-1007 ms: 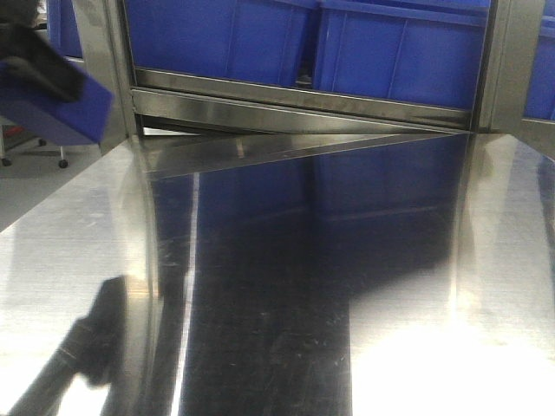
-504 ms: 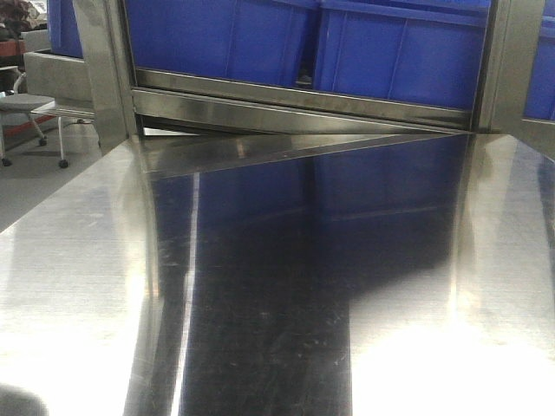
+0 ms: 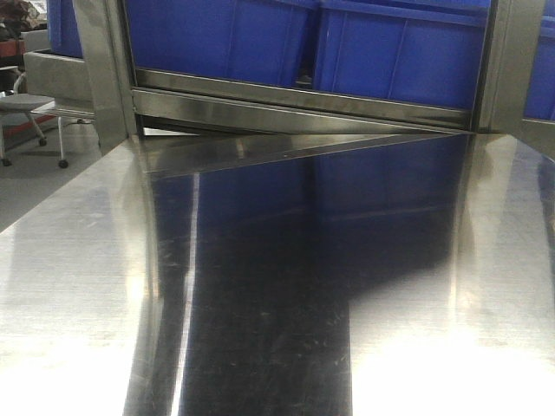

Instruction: Pick and sort blue part to right shelf

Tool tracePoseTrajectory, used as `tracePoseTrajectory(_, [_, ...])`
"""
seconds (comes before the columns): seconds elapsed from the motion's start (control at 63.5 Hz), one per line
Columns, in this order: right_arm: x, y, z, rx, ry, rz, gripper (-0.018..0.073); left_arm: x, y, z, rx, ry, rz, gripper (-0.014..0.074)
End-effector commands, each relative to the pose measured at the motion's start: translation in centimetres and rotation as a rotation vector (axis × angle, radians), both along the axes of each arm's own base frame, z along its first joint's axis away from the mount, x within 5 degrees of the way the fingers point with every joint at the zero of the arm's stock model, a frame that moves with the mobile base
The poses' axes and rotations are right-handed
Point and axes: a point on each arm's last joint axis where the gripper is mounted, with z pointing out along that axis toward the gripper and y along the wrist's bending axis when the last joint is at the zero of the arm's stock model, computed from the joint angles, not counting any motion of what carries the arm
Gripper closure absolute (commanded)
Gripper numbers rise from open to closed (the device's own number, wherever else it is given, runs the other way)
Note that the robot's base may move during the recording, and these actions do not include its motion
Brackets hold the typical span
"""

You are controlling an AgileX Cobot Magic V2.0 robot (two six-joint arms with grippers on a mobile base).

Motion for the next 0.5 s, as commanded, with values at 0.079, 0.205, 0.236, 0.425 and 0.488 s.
tracePoseTrajectory(0.079, [-0.14,-0.12,1.89,-0.007,-0.124,-0.014,0.0134,0.03,0.23,1.61,-0.020,-0.096,0.026,0.0210])
tracePoseTrajectory(0.205, [-0.14,-0.12,1.89,-0.007,-0.124,-0.014,0.0134,0.03,0.23,1.61,-0.020,-0.096,0.026,0.0210])
tracePoseTrajectory(0.236, [-0.14,-0.12,1.89,-0.007,-0.124,-0.014,0.0134,0.03,0.23,1.61,-0.020,-0.096,0.026,0.0210])
tracePoseTrajectory(0.425, [-0.14,-0.12,1.89,-0.007,-0.124,-0.014,0.0134,0.03,0.23,1.61,-0.020,-0.096,0.026,0.0210])
tracePoseTrajectory(0.488, [-0.14,-0.12,1.89,-0.007,-0.124,-0.014,0.0134,0.03,0.23,1.61,-0.020,-0.096,0.026,0.0210])
